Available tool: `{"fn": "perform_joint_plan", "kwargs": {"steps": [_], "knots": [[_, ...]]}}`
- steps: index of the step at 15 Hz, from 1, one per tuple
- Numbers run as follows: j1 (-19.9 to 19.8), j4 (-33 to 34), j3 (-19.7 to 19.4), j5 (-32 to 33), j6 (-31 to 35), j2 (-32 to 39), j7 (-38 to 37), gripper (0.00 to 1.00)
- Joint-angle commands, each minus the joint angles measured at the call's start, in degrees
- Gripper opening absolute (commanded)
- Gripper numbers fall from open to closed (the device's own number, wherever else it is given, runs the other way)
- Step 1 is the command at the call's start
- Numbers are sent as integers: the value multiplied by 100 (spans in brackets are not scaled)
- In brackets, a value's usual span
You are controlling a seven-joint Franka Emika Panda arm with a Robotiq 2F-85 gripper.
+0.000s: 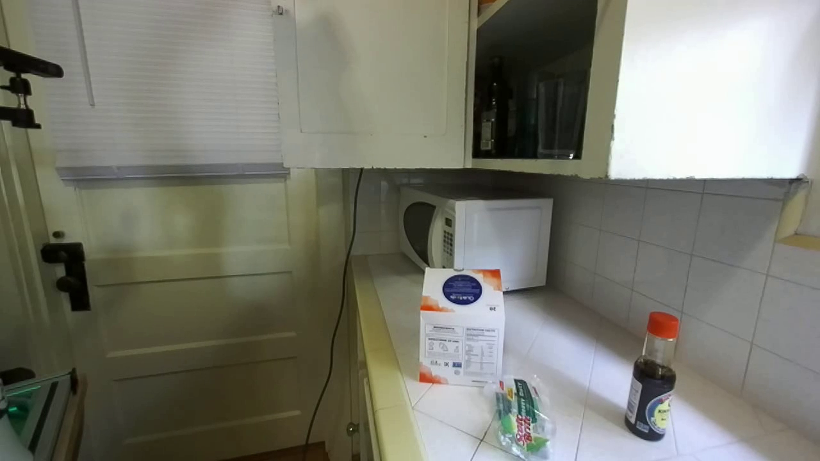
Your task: Open the top right cabinet door
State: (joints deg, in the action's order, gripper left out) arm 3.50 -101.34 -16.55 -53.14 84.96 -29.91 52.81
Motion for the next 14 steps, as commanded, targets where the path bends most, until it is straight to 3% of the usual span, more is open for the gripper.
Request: {"fn": "perform_joint_plan", "kwargs": {"steps": [1,3,7,11,12,14], "knots": [[-445,412,-99,354,-492,-54,59,100],[-722,576,-129,717,-424,-103,2,100],[-1105,376,4,1487,510,-315,319,100],[-1146,-198,408,2126,2351,-365,370,100],[-1408,-457,662,2158,2854,-339,439,100],[-1546,-892,962,2435,3852,-300,348,100]]}}
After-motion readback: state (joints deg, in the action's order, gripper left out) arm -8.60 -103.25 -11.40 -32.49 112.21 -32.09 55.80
